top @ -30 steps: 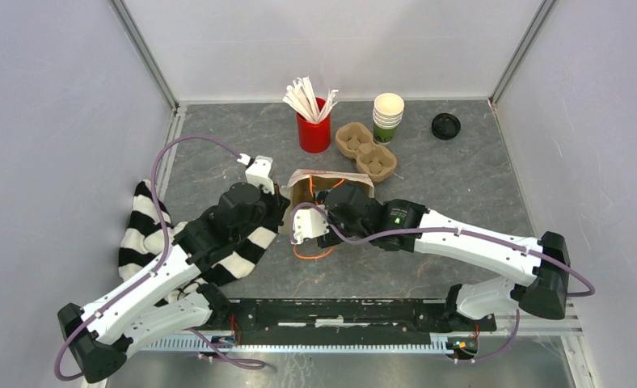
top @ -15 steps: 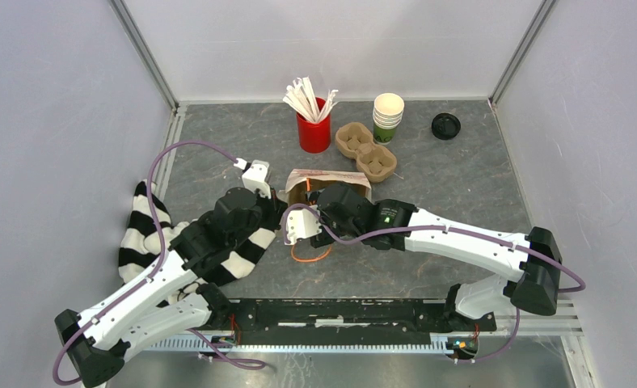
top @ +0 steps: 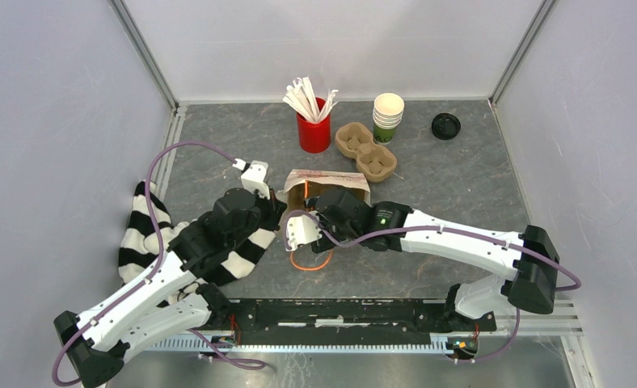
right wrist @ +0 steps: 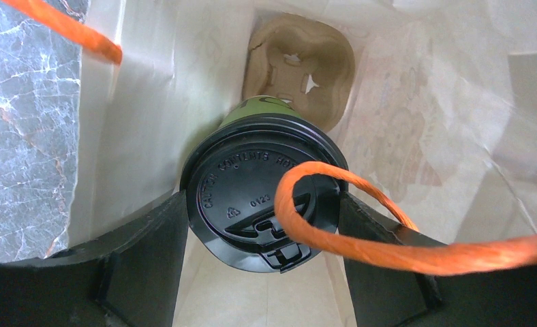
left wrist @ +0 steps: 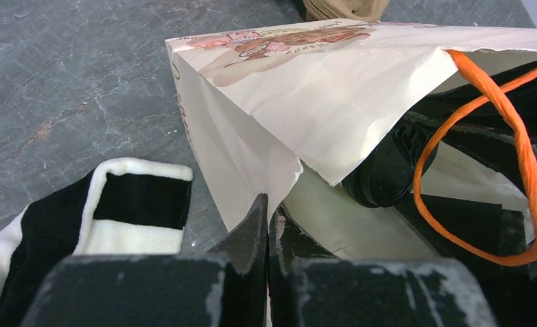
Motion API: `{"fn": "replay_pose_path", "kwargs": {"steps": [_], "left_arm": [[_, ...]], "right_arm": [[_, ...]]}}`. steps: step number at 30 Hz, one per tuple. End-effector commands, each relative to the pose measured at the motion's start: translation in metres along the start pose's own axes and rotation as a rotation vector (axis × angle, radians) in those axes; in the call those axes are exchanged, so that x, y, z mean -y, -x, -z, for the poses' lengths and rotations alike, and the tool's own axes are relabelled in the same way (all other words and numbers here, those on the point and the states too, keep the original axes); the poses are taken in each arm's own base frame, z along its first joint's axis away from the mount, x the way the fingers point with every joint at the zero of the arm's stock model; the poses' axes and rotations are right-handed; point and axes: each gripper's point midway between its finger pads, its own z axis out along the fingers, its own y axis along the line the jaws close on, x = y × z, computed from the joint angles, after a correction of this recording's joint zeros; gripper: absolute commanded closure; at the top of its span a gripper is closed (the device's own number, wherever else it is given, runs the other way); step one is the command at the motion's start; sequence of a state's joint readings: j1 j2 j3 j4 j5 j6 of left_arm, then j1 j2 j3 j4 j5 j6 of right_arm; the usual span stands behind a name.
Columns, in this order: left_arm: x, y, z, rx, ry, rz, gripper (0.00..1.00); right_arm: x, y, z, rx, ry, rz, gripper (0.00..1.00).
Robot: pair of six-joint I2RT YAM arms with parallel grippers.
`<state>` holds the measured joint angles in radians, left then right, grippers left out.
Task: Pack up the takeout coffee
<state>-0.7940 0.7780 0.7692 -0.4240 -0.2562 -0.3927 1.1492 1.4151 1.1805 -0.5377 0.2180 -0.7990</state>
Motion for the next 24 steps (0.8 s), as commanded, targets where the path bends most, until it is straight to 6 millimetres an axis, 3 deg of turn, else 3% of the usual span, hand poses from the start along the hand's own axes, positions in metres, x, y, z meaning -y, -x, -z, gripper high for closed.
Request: {"fn": "replay_pose_path", "kwargs": {"steps": [1, 8, 12, 24], "left_arm": [[0.003, 0.003, 0.003, 0.009, -0.023, -0.037, 0.98], [0.005, 0.003, 0.003, 0.004, -0.036, -0.036, 0.98], [0.005, 0.003, 0.003, 0.002, -0.031, -0.039, 0.98], [-0.002, -0.002, 0.001, -0.003, 0.000, -0.037, 0.98]], "right_arm": [[0.008, 0.012, -0.011, 0.040, -0.033, -0.022, 0.71], [0.013, 0.005, -0.040, 0.000, -0.103, -0.030, 0.71], [0.012, 0.008, -0.043, 0.010, -0.081, -0.037, 0.71], [0.031, -0.001, 0.006, -0.035, -0.113, -0.035, 0.71]]}}
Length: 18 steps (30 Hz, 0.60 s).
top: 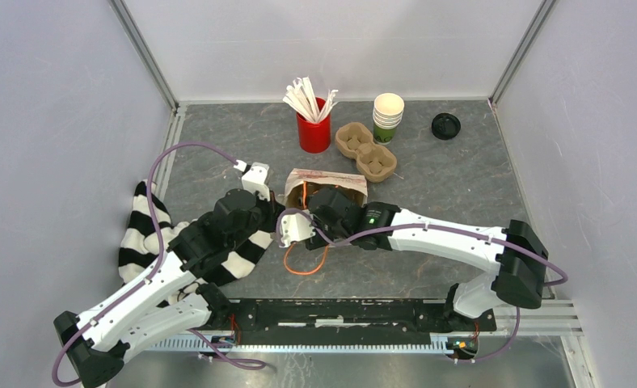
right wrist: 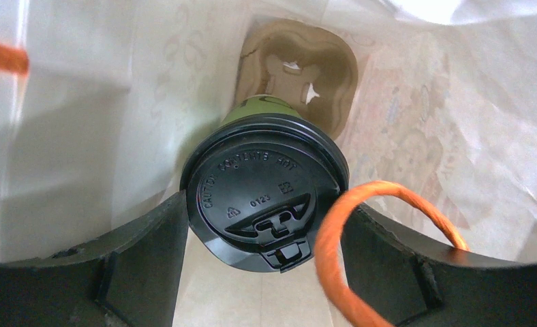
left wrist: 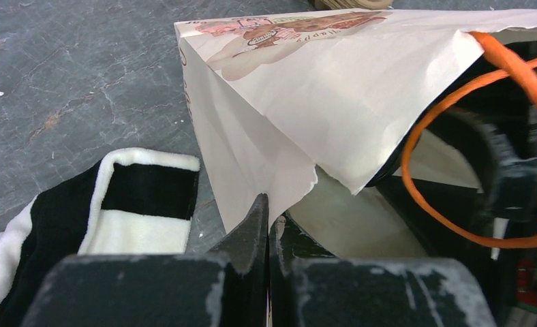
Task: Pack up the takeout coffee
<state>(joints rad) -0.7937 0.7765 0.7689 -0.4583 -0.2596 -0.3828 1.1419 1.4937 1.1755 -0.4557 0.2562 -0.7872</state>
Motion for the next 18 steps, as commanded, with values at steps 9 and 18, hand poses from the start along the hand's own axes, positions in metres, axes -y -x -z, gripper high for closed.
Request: {"fn": "replay_pose_path", "kwargs": {"steps": [9, 18], "left_arm": [[0.005, 0.006, -0.001, 0.017, -0.024, -0.034, 0.98], [0.002, 0.010, -0.001, 0.031, -0.009, -0.045, 0.98]], "right_arm": [[0.046, -0.017, 0.030, -0.015, -0.149, -0.043, 0.72], [0.053, -0.003, 0.018, 0.015, -0.137, -0.026, 0.73]]}}
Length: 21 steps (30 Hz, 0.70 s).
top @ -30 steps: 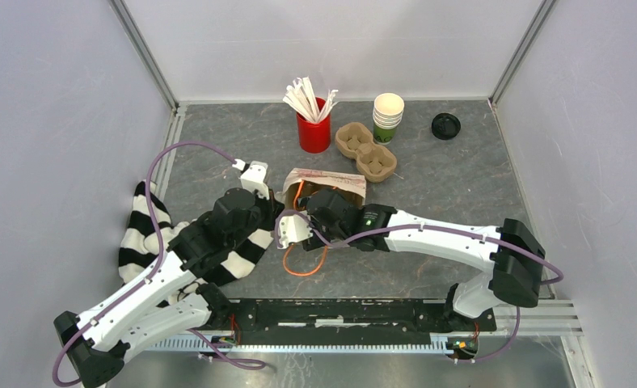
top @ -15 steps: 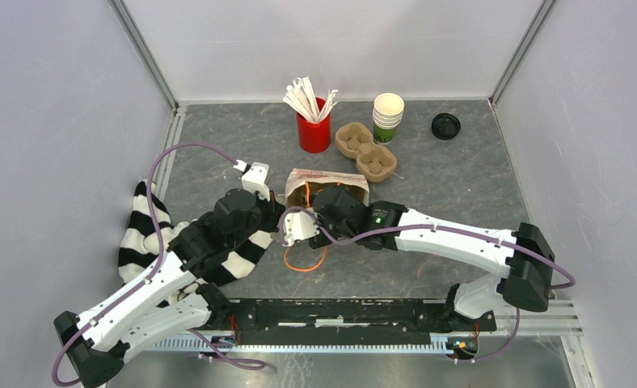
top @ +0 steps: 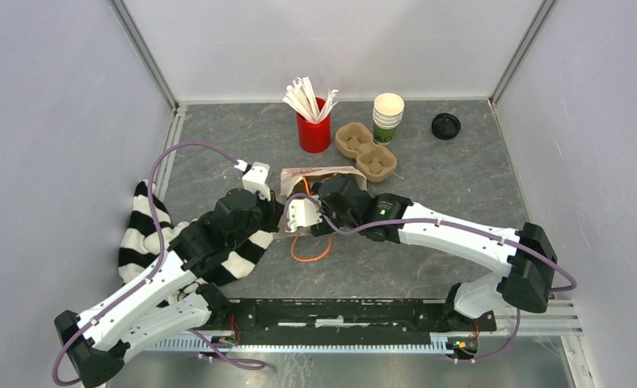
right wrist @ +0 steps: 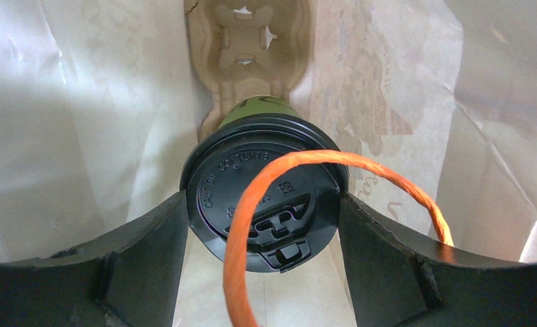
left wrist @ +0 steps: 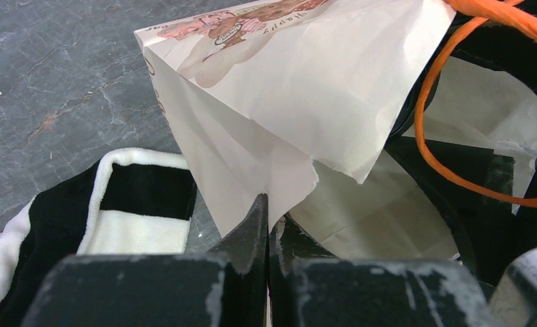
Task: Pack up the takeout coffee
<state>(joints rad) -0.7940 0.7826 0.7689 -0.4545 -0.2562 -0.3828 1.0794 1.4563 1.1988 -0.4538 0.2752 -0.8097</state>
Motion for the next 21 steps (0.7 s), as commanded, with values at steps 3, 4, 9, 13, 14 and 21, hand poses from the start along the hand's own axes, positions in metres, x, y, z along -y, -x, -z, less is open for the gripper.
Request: {"fn": "replay_pose_path", "kwargs": {"steps": [3, 4, 9, 13, 14, 21], "left_arm": [[-0.003, 0.013, 0.002, 0.046, 0.018, -0.039, 0.98], [-0.004, 0.012, 0.002, 0.048, 0.023, -0.037, 0.98], [-0.004, 0.005, 0.001, 0.033, 0.012, -0.031, 0.98], [-0.002, 0.005, 0.002, 0.034, -0.001, -0.023, 0.98], [-0.001, 0.005, 0.002, 0.034, -0.004, -0.024, 0.98], [-0.001, 0.005, 0.005, 0.034, -0.013, -0.035, 0.98]], "right_arm": [[0.017, -0.004, 0.008, 0.004, -0.058, 0.027, 0.73], [0.016, -0.009, 0.008, -0.006, -0.053, 0.040, 0.73], [0.016, -0.013, 0.006, 0.001, -0.034, 0.104, 0.73], [0.019, -0.005, -0.002, 0.029, -0.020, 0.139, 0.73], [0.018, -0.004, -0.005, 0.030, -0.011, 0.146, 0.73], [0.017, -0.010, -0.018, -0.005, 0.002, 0.174, 0.73]]}}
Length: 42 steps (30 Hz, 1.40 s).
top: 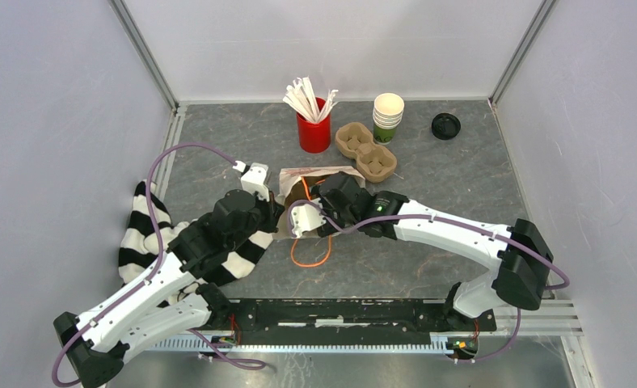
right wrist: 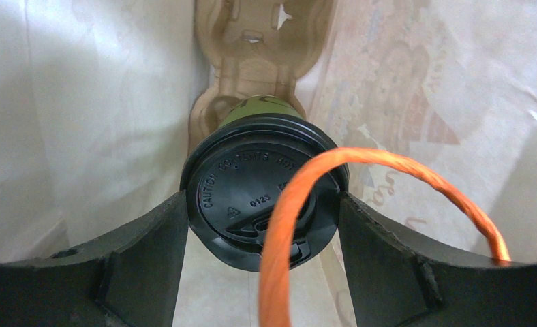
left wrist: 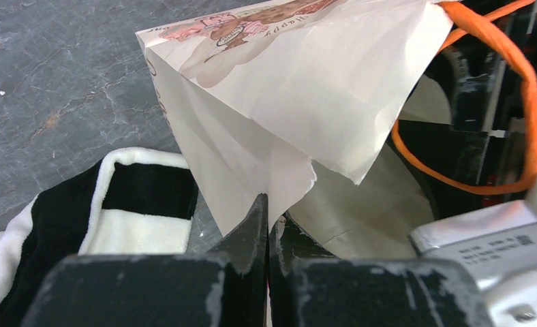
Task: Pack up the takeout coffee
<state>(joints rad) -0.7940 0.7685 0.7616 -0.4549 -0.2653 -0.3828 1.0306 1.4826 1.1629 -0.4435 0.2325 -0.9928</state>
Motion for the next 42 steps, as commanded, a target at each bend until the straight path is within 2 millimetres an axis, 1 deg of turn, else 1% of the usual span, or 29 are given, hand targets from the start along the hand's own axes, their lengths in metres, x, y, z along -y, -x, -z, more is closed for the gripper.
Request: {"fn": "replay_pose_path", "kwargs": {"steps": [1, 9, 11, 16, 20, 23, 28, 32, 36, 42], "left_arm": [[0.001, 0.005, 0.003, 0.025, -0.020, -0.038, 0.98], [0.000, 0.004, 0.003, 0.022, -0.016, -0.045, 0.98], [0.001, 0.004, 0.002, 0.024, -0.016, -0.045, 0.98], [0.001, 0.004, 0.002, 0.018, -0.015, -0.052, 0.98], [0.001, 0.005, 0.002, 0.018, -0.015, -0.052, 0.98], [0.001, 0.005, 0.002, 0.017, -0.015, -0.049, 0.98], [0.002, 0.005, 0.002, 0.014, -0.014, -0.049, 0.98], [0.001, 0.006, 0.002, 0.012, -0.008, -0.053, 0.98], [0.000, 0.007, 0.001, 0.011, -0.001, -0.059, 0.98], [0.001, 0.009, 0.001, 0.012, 0.000, -0.055, 0.98]], "right_arm": [[0.023, 0.005, 0.000, 0.008, -0.054, 0.007, 0.73], [0.018, -0.010, 0.007, -0.033, -0.059, -0.031, 0.73], [0.015, -0.012, 0.005, -0.039, -0.056, -0.037, 0.73], [0.018, -0.014, 0.003, -0.038, -0.057, -0.060, 0.74], [0.015, -0.017, -0.002, -0.033, -0.051, -0.059, 0.74], [0.017, -0.017, -0.007, -0.019, -0.058, -0.076, 0.74], [0.017, -0.015, -0.016, 0.008, -0.053, -0.100, 0.74], [0.013, -0.013, -0.021, 0.027, -0.038, -0.121, 0.74], [0.000, -0.014, -0.025, 0.029, 0.001, -0.130, 0.75], [0.001, -0.017, -0.028, 0.034, 0.002, -0.168, 0.75]]}}
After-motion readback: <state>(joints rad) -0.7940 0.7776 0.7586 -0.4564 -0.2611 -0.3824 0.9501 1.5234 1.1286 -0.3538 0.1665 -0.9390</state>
